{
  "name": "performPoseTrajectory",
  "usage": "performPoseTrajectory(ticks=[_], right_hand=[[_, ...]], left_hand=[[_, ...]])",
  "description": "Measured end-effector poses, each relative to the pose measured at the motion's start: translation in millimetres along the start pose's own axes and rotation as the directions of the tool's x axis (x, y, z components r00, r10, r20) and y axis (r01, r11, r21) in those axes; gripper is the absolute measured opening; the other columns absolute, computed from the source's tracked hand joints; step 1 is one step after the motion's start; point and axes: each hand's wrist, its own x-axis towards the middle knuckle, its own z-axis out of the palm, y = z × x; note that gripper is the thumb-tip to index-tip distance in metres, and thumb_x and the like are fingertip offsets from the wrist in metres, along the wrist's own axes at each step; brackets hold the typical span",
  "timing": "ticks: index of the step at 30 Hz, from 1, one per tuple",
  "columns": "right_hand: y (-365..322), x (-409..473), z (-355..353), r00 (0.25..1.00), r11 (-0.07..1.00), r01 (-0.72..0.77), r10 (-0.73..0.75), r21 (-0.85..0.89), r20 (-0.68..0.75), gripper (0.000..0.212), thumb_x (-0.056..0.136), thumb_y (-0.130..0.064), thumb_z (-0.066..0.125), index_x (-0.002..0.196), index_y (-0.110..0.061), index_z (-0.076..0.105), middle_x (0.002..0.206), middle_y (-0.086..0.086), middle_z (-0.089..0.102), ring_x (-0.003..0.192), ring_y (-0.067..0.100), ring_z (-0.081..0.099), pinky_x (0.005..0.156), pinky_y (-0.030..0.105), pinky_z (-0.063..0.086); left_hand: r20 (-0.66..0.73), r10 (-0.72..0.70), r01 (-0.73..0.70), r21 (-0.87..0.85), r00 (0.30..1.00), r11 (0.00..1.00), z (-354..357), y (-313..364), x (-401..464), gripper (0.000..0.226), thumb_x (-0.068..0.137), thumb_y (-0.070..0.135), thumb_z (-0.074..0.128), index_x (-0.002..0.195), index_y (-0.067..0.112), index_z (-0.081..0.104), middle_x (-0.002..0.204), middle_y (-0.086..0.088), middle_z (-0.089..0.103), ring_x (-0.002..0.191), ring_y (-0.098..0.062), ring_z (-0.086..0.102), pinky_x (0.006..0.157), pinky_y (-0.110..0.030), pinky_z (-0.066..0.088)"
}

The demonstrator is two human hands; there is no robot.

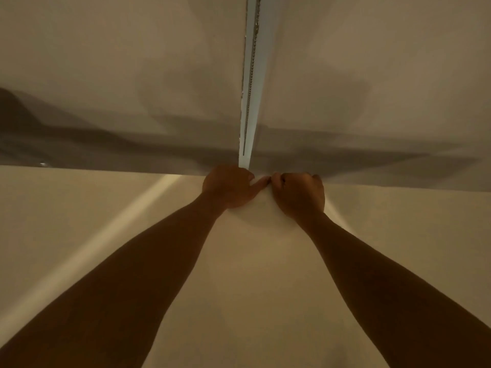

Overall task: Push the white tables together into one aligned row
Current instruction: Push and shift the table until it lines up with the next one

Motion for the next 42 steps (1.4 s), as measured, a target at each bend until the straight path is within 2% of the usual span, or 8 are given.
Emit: performPoseTrajectory(ticks=[6, 17, 23, 27, 29, 37, 39, 42], right_hand=[[1.6, 9.5, 2.1, 1.000, 1.000, 0.003, -0.004, 0.001, 0.029, 0.062, 0.093, -0.047, 0.024, 0.068, -0.016, 0.071, 0.065, 0.007, 0.068, 0.072, 0.032, 0.060, 0.087, 0.043, 0.043], [4.8, 6.7, -0.7, 1.000, 1.000, 0.019, -0.019, 0.009, 0.005, 0.063, 0.094, -0.047, 0.023, 0.064, -0.014, 0.068, 0.064, 0.010, 0.067, 0.071, 0.034, 0.060, 0.085, 0.042, 0.043], [6.9, 14.3, -2.8, 1.000, 1.000, 0.014, -0.014, 0.024, -0.007, 0.057, 0.096, -0.043, 0.030, 0.069, -0.014, 0.071, 0.068, 0.012, 0.069, 0.075, 0.036, 0.062, 0.085, 0.041, 0.044], [4.5, 17.8, -2.2, 1.000, 1.000, -0.014, 0.014, -0.009, -0.006, 0.060, 0.095, -0.045, 0.025, 0.074, -0.016, 0.073, 0.075, 0.011, 0.072, 0.082, 0.036, 0.064, 0.088, 0.040, 0.044], [2.5, 20.2, -2.2, 1.000, 1.000, -0.025, 0.025, -0.006, -0.011, 0.062, 0.096, -0.046, 0.025, 0.076, -0.014, 0.074, 0.078, 0.011, 0.073, 0.085, 0.035, 0.065, 0.090, 0.040, 0.042], [-5.1, 28.1, -5.4, 1.000, 1.000, -0.005, 0.005, 0.017, -0.016, 0.058, 0.100, -0.043, 0.031, 0.076, -0.012, 0.074, 0.076, 0.014, 0.072, 0.083, 0.036, 0.065, 0.090, 0.040, 0.042], [-4.5, 29.3, -4.2, 1.000, 1.000, 0.004, -0.004, 0.007, -0.024, 0.057, 0.099, -0.043, 0.030, 0.078, -0.013, 0.074, 0.079, 0.013, 0.073, 0.084, 0.036, 0.066, 0.089, 0.040, 0.043], [-3.6, 31.1, -0.9, 1.000, 1.000, -0.018, 0.018, -0.022, -0.020, 0.061, 0.097, -0.047, 0.025, 0.080, -0.016, 0.075, 0.083, 0.010, 0.074, 0.088, 0.034, 0.066, 0.089, 0.040, 0.043]], left_hand=[[0.022, 0.006, -0.007, 0.047, 1.000, 0.999, -7.5, 0.5, 7.1, 0.081, 0.091, 0.082, 0.013, 0.099, 0.029, 0.074, 0.099, -0.002, 0.072, 0.096, -0.025, 0.067, 0.071, -0.033, 0.038], [0.049, 0.010, -0.013, 0.054, 0.999, 0.998, -8.8, 1.3, 8.1, 0.080, 0.093, 0.081, 0.014, 0.106, 0.029, 0.073, 0.103, -0.004, 0.072, 0.099, -0.025, 0.067, 0.074, -0.032, 0.040], [0.016, 0.058, -0.058, 0.030, 0.998, 0.998, -8.9, -1.5, 20.2, 0.079, 0.092, 0.081, 0.014, 0.087, 0.027, 0.071, 0.093, -0.003, 0.072, 0.091, -0.025, 0.068, 0.072, -0.033, 0.040], [0.029, 0.041, -0.041, -0.005, 0.999, 0.999, -5.8, -4.5, 28.4, 0.072, 0.090, 0.084, 0.014, 0.070, 0.029, 0.056, 0.085, 0.002, 0.067, 0.088, -0.022, 0.066, 0.073, -0.033, 0.041], [0.030, 0.025, -0.024, -0.042, 0.999, 0.999, -3.7, -7.4, 31.9, 0.074, 0.086, 0.088, 0.010, 0.067, 0.030, 0.053, 0.082, 0.004, 0.061, 0.089, -0.023, 0.066, 0.072, -0.033, 0.042], [0.002, 0.047, -0.047, -0.027, 0.999, 0.999, -6.7, -14.9, 36.7, 0.070, 0.088, 0.084, 0.011, 0.061, 0.029, 0.045, 0.088, -0.001, 0.069, 0.090, -0.024, 0.066, 0.072, -0.033, 0.038], [-0.012, 0.043, -0.044, -0.026, 0.999, 0.999, -6.2, -15.4, 36.0, 0.070, 0.089, 0.084, 0.012, 0.063, 0.029, 0.048, 0.092, -0.002, 0.071, 0.090, -0.024, 0.066, 0.072, -0.033, 0.039], [-0.042, 0.028, -0.028, 0.002, 0.999, 1.000, -5.7, -15.4, 37.1, 0.077, 0.090, 0.083, 0.013, 0.082, 0.028, 0.066, 0.098, -0.003, 0.073, 0.093, -0.024, 0.067, 0.071, -0.032, 0.038]])
